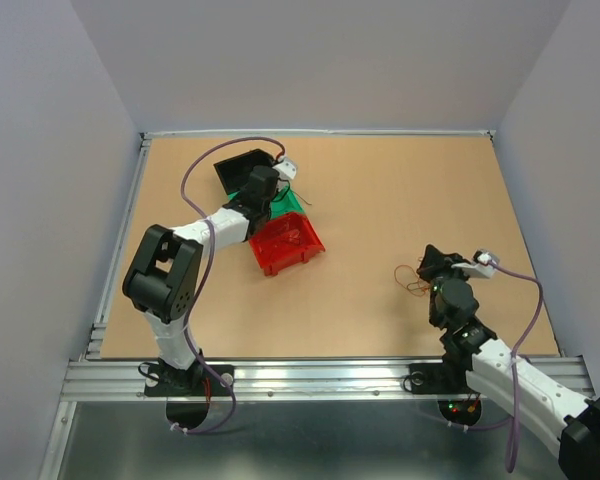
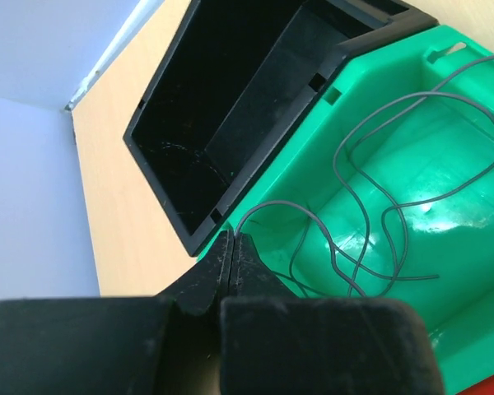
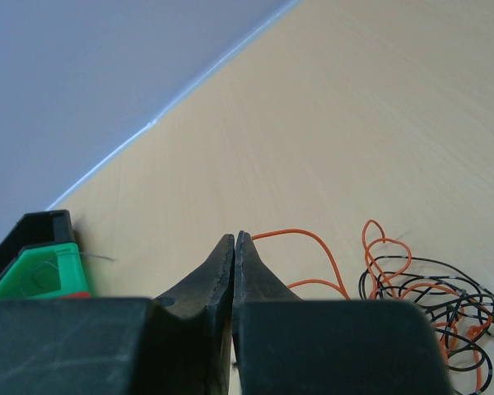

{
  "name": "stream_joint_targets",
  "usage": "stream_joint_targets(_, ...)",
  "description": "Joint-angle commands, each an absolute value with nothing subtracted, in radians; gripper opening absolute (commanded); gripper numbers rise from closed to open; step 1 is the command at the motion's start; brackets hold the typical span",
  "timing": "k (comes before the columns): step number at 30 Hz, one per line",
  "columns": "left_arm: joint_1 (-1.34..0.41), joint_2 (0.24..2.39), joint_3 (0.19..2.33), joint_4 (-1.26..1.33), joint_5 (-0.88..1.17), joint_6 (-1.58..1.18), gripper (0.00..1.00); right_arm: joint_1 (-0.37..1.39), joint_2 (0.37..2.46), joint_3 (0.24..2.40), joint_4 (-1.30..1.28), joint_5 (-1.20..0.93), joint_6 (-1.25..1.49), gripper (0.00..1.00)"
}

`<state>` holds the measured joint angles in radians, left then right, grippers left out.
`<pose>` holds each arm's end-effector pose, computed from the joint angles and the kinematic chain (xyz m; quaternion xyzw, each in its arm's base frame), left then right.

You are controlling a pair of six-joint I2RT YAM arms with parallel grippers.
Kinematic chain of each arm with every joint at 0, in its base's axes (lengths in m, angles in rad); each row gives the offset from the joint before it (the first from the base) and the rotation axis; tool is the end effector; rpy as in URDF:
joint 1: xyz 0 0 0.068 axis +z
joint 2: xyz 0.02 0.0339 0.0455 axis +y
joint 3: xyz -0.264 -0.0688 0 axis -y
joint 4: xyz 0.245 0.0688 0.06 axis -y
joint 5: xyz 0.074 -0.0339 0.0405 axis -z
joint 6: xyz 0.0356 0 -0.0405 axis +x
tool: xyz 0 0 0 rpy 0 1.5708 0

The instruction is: Untangle the cables

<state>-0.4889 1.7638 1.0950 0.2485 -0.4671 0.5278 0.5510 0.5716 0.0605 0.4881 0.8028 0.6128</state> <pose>0.3577 -0.1721 0.2246 0.2873 0.7743 0.2044 0.5254 0.1324 0.0513 0.1865 0.2933 0.6496 0.1202 0.6911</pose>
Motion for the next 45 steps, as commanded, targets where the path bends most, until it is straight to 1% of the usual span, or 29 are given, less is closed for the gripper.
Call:
stream_joint_targets(1,-0.486,1.795,1.144,0.198,-0.382,0.535,0.00,0.552,0.604,0.063,0.564,0.764,0.580,0.01)
stream_joint_targets(4,-0.486,1.863,1.193,0.123,-0.325,0.531,0.00,0.554,0.644,0.077,0.575,0.750,0.569,0.01)
stream_joint_targets(7,-0.486,1.933,1.255,0.062,-0.311,0.526,0.00,0.552,0.693,0.095,0.598,0.677,0.536,0.01)
stream_joint_targets(14,-0.448,1.971,1.321,-0.041,-0.193,0.502,0.01,0.552,0.793,0.129,0.649,0.510,0.459,0.01)
stream_joint_targets(18,-0.411,1.933,1.325,-0.051,-0.098,0.473,0.12,0.552,0.824,0.141,0.658,0.460,0.437,0.01)
stream_joint_targets(19,-0.405,1.905,1.322,-0.048,-0.081,0.466,0.18,0.554,0.827,0.141,0.663,0.453,0.437,0.01)
stream_joint_targets(22,-0.376,1.844,1.302,-0.040,-0.005,0.457,0.25,0.552,0.825,0.138,0.669,0.448,0.434,0.01)
stream_joint_targets(24,-0.365,1.818,1.290,-0.041,0.082,0.460,0.27,0.552,0.816,0.133,0.667,0.448,0.433,0.01)
stream_joint_targets(27,-0.354,1.795,1.295,-0.075,0.116,0.477,0.27,0.552,0.810,0.130,0.669,0.443,0.431,0.01)
stream_joint_targets(30,-0.351,1.793,1.304,-0.104,0.162,0.488,0.31,0.552,0.808,0.132,0.669,0.440,0.431,0.01)
stream_joint_targets(37,-0.331,1.799,1.331,-0.147,0.190,0.489,0.36,0.554,0.831,0.143,0.670,0.425,0.425,0.02)
stream_joint_targets(40,-0.318,1.773,1.328,-0.137,0.202,0.477,0.42,0.554,0.839,0.144,0.684,0.362,0.398,0.02)
stream_joint_targets(43,-0.314,1.717,1.295,-0.094,0.187,0.474,0.49,0.552,0.839,0.137,0.739,0.192,0.345,0.02)
stream_joint_targets(44,-0.314,1.700,1.269,-0.081,0.187,0.474,0.52,0.552,0.838,0.126,0.756,0.102,0.335,0.02)
stream_joint_targets(45,-0.314,1.683,1.256,-0.071,0.192,0.474,0.53,0.552,0.835,0.121,0.774,0.065,0.331,0.02)
